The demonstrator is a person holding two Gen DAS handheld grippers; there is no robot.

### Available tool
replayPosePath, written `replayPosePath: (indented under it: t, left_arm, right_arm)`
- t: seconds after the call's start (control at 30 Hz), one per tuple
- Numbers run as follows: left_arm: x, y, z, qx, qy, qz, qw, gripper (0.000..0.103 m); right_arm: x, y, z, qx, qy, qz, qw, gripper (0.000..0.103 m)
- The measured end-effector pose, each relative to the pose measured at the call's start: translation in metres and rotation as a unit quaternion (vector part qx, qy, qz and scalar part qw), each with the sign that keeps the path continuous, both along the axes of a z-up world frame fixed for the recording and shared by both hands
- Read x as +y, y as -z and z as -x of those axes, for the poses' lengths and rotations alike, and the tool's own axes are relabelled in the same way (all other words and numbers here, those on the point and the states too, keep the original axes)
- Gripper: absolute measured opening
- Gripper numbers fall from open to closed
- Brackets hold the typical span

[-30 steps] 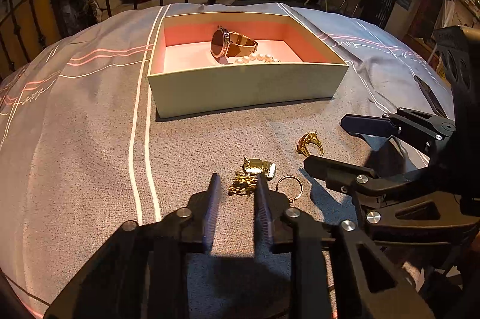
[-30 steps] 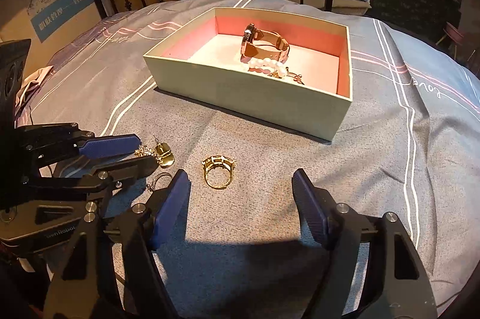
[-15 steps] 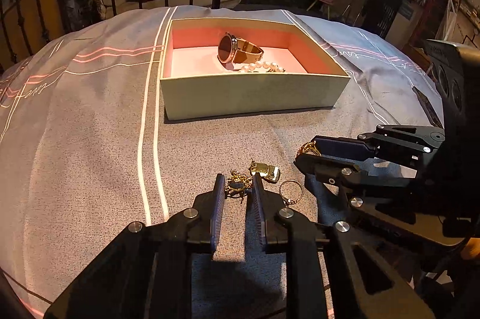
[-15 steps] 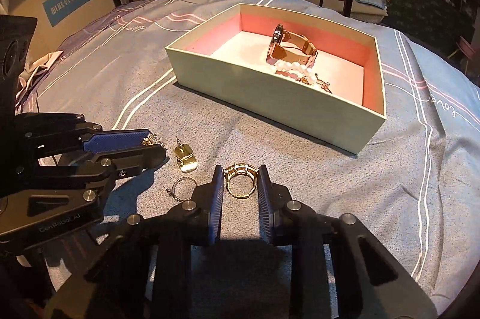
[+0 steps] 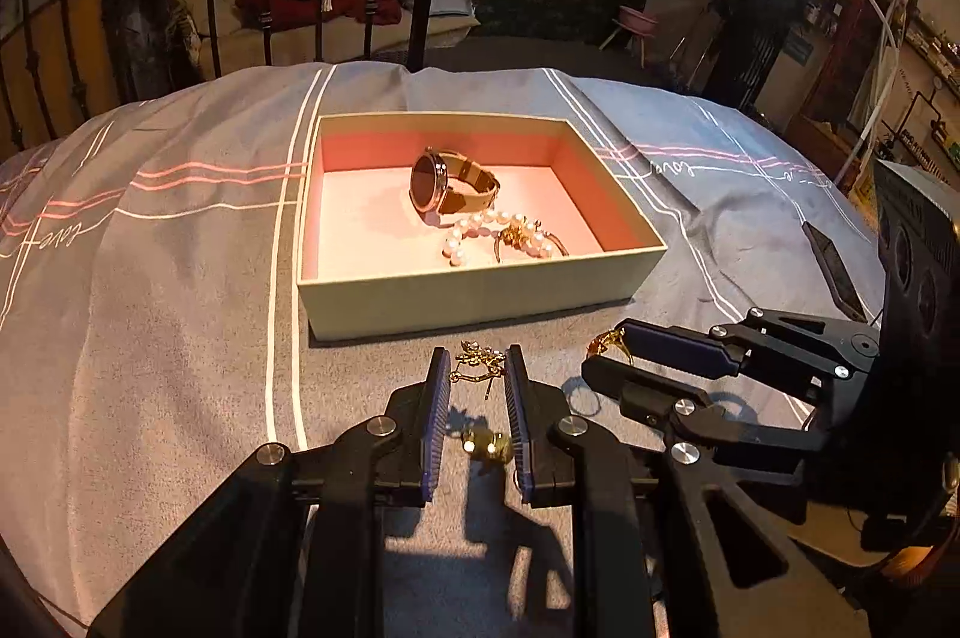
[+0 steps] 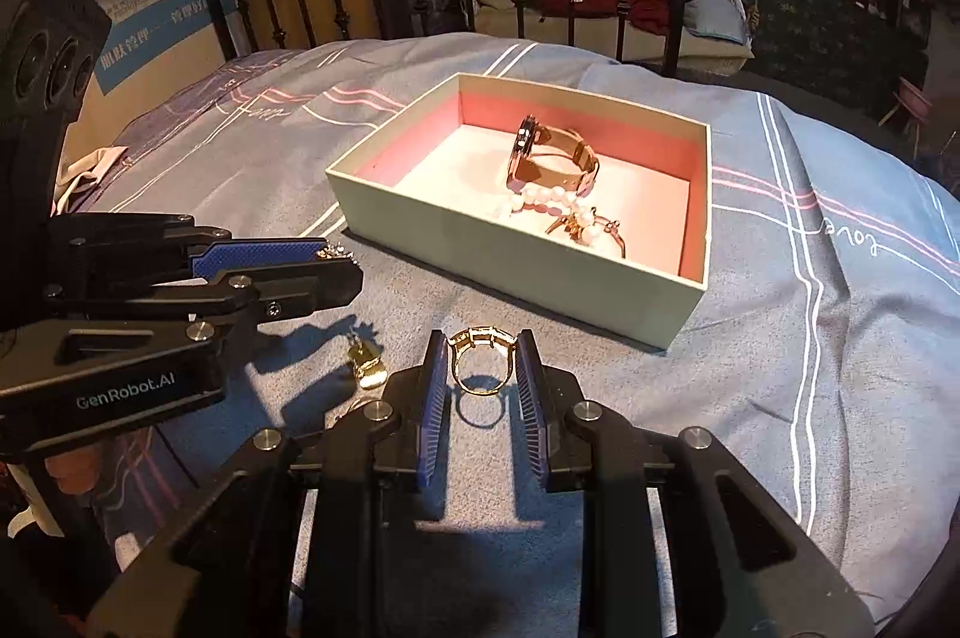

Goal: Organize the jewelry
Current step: 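Carry the gold charm and gold ring into the box with both grippers, then open both grippers to release the charm and ring in the box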

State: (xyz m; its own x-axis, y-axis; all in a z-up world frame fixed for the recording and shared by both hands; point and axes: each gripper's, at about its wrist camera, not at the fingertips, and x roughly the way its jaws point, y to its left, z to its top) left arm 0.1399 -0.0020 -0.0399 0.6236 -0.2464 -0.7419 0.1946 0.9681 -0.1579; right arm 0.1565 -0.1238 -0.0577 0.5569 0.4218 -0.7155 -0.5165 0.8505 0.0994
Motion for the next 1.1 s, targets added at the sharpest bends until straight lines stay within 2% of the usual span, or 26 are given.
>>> replayPosePath:
  t: [0.17, 0.47, 0.67, 1.1]
  left_arm:
    - [-0.004, -0.019, -0.03, -0.004, -0.011, 0.01, 0.9999, 0.018]
    - [-0.005, -0.034, -0.088, 0.011, -0.033, 0.005, 0.9994, 0.018]
    - [-0.01, -0.02, -0.118, 0.038, -0.037, -0.008, 0.9985, 0.018]
    - [-0.003, 0.014, -0.136, 0.08, -0.047, -0.013, 0.9956, 0.018]
  right_arm:
    - [-0.001, -0.021, -0.02, -0.022, 0.019, 0.001, 1.0, 0.024]
    - [-0.001, -0.043, -0.069, -0.029, 0.053, -0.007, 0.998, 0.024]
    - [0.01, -0.024, -0.09, -0.005, 0.061, 0.012, 0.998, 0.024]
    - [0.016, 0.004, -0.105, 0.028, 0.05, 0.024, 0.998, 0.024]
